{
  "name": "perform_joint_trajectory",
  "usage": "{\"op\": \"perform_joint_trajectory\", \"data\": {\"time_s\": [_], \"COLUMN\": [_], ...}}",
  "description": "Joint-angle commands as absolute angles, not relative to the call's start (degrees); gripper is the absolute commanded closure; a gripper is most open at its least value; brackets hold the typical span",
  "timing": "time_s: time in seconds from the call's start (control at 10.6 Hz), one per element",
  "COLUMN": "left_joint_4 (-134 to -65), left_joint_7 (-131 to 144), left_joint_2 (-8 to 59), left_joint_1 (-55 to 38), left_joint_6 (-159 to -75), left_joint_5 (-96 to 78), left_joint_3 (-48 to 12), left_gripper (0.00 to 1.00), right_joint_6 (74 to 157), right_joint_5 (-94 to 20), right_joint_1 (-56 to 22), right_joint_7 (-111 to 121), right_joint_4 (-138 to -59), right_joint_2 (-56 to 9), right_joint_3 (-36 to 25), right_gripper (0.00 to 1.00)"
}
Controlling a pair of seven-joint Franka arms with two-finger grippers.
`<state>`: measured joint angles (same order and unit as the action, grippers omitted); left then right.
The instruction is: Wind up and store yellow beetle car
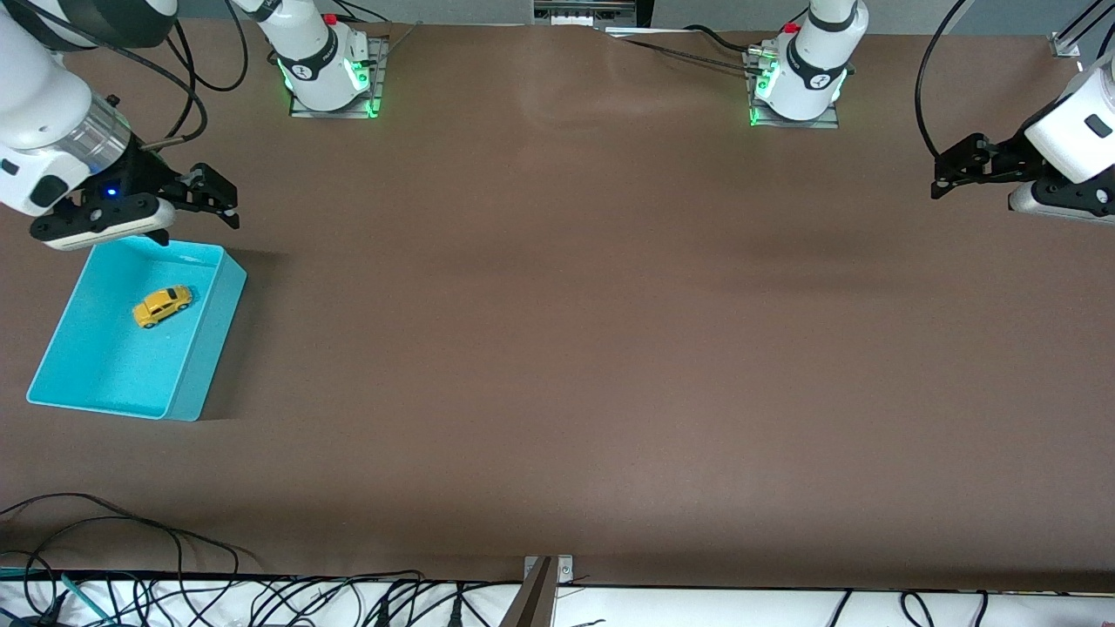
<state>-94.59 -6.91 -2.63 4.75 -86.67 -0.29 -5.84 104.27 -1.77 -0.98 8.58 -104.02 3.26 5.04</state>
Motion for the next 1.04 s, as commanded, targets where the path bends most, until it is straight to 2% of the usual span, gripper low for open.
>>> {"op": "perform_joint_trajectory", "data": {"time_s": [0.0,0.57,0.95], "left_joint_4": [-93.1,-93.1,-93.1], "left_joint_7": [-7.6,-7.6,-7.6], "left_joint_2": [-2.2,-2.2,-2.2], "left_joint_1": [5.5,5.5,5.5], "left_joint_6": [-85.4,-85.3,-84.9], "left_joint_5": [-1.0,-1.0,-1.0], "left_joint_3": [-6.1,-6.1,-6.1], "left_gripper": [0.00,0.00,0.00], "right_joint_6": [99.3,98.1,98.4], "right_joint_5": [-0.8,0.6,0.4], "right_joint_1": [-1.2,-0.5,-0.1], "right_joint_7": [4.6,-1.2,-0.4], "right_joint_4": [-96.2,-96.2,-96.2], "right_joint_2": [-1.7,-1.5,-1.3], "right_joint_3": [5.1,6.6,4.1], "right_gripper": [0.00,0.00,0.00]}}
